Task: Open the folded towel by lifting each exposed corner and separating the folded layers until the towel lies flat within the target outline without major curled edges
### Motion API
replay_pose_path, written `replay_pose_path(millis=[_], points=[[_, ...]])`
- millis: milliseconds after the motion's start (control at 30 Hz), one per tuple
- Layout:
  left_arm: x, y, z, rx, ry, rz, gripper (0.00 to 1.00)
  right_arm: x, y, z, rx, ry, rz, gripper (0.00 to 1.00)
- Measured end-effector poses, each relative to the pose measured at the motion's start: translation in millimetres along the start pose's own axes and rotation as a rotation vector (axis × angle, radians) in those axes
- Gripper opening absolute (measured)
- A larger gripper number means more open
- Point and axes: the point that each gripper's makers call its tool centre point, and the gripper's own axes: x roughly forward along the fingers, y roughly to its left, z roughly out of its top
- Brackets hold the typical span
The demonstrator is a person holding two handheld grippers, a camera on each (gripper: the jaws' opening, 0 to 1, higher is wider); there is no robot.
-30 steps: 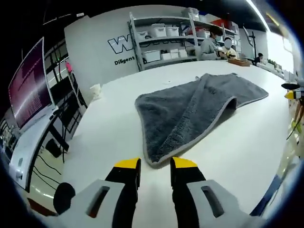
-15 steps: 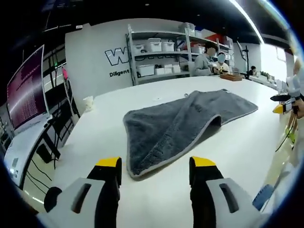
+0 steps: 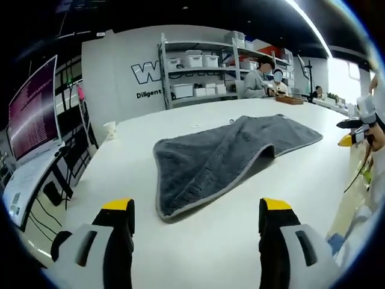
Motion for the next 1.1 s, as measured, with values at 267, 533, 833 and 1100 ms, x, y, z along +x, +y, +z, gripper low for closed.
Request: replay_pose_path(millis=[267,533,833,1100], points=[[-2.3,-1.8,-0.6,-0.031,-0.022,-0.039,0.97,-3.4,4.0,5.2,0.012,0.004,0.008,0.99],[-2.3,-1.4,-7.4,-0.04,-0.016,-0.077,0.99,-7.6,6.1,13.2,-0.105,0.084,-0.039,0.99],[-8.8,-18.8,-7.2,-0.025,-0.016,-0.146,1.0,8.8,3.9,1.5,-0.018,0.11,-0.022,0.99],[-9.2,-25.4,-8.1,-0.028,-0.016,-0.176,1.0,22.4,-14.0,-6.2,0.026,0.118,-0.011,0.99]])
